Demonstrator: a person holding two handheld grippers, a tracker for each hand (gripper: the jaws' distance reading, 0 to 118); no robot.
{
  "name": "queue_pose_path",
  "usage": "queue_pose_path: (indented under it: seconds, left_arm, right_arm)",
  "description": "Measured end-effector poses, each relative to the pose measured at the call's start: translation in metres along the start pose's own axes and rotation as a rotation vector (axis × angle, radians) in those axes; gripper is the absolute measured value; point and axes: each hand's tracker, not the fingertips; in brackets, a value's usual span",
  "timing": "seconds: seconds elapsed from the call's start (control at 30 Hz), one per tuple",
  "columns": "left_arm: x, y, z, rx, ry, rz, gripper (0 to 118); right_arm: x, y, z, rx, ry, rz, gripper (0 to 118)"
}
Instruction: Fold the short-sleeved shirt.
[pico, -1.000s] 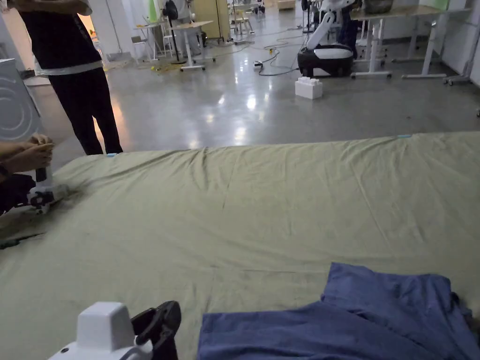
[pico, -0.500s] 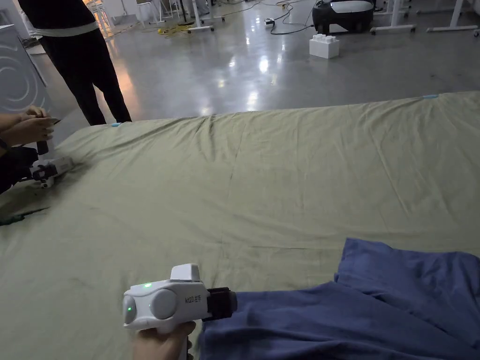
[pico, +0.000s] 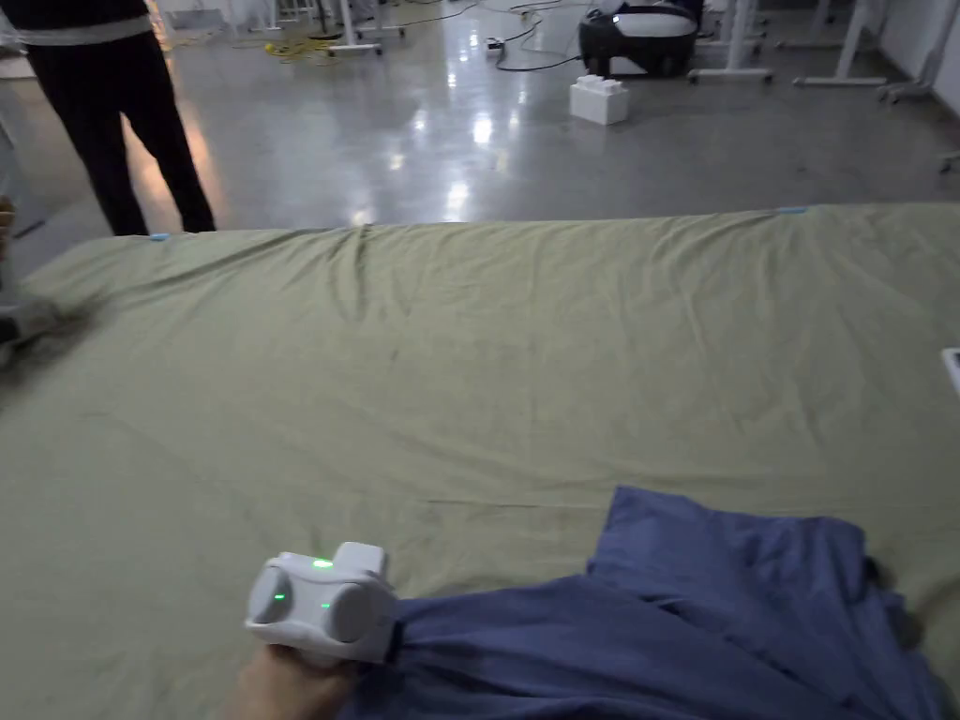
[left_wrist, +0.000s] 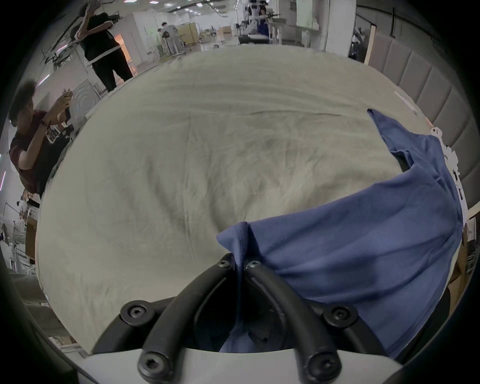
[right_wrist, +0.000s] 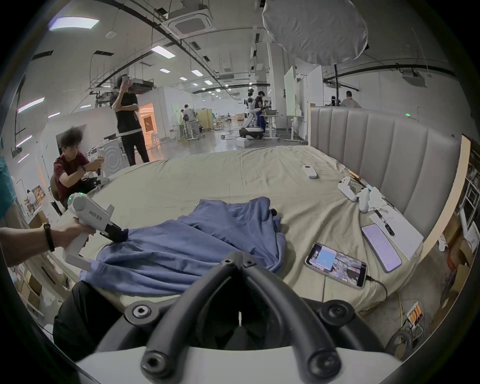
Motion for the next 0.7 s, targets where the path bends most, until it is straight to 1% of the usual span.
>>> queue_pose_path:
  seconds: [0.07,0.13,0.17,0.2,0.23,0.27,0.3,0.37,0.43,0.47,0.5,0.57,0.63,0.67,0.7]
  left_arm:
    - [-0.005,0.004,-0.001,-0.022,-0.019,0.006,5]
    - [-0.011,0.007,-0.003,-0.040,-0.040,0.019,5]
    - [-0.012,0.009,-0.003,-0.048,-0.047,0.020,5]
    - [-0.012,0.010,-0.003,-0.056,-0.051,0.021,5]
    - [-0.013,0.011,-0.005,-0.064,-0.054,0.023,5]
    - [-0.012,0.012,-0.006,-0.069,-0.053,0.023,5]
    - [-0.011,0.011,-0.006,-0.072,-0.050,0.016,5]
    - [-0.011,0.011,-0.008,-0.073,-0.045,0.007,5]
    - [-0.012,0.007,-0.008,-0.063,-0.046,0.013,5]
    - [-0.013,0.006,-0.007,-0.058,-0.050,0.016,5]
    - [-0.014,0.006,-0.006,-0.054,-0.054,0.021,5]
    - [-0.015,0.007,-0.007,-0.056,-0.062,0.029,5]
    - [-0.015,0.010,-0.007,-0.066,-0.066,0.024,5]
    - [-0.015,0.011,-0.008,-0.072,-0.070,0.014,5]
    - [-0.016,0.011,-0.008,-0.076,-0.074,0.007,5]
  right_arm:
    - [0.002,0.017,-0.015,0.007,0.049,0.069,0]
    - [0.005,0.046,-0.040,0.040,0.070,0.162,1]
    - [0.007,0.064,-0.057,0.042,0.099,0.231,7]
    - [0.013,0.076,-0.080,-0.062,0.131,0.213,21]
    - [0.016,0.091,-0.104,-0.139,0.170,0.233,43]
    - [0.017,0.106,-0.132,-0.219,0.223,0.279,71]
    - [0.015,0.116,-0.154,-0.260,0.237,0.321,81]
    - [0.012,0.133,-0.199,-0.282,0.237,0.397,83]
    - [0.006,0.146,-0.252,-0.376,0.256,0.465,83]
    - [0.004,0.150,-0.274,-0.431,0.281,0.523,83]
    - [-0.001,0.156,-0.299,-0.482,0.288,0.601,83]
    - [-0.010,0.159,-0.341,-0.536,0.295,0.792,83]
    - [-0.013,0.155,-0.376,-0.571,0.278,0.908,83]
    - [-0.015,0.152,-0.392,-0.604,0.290,0.947,83]
    - [-0.016,0.149,-0.405,-0.643,0.289,0.960,83]
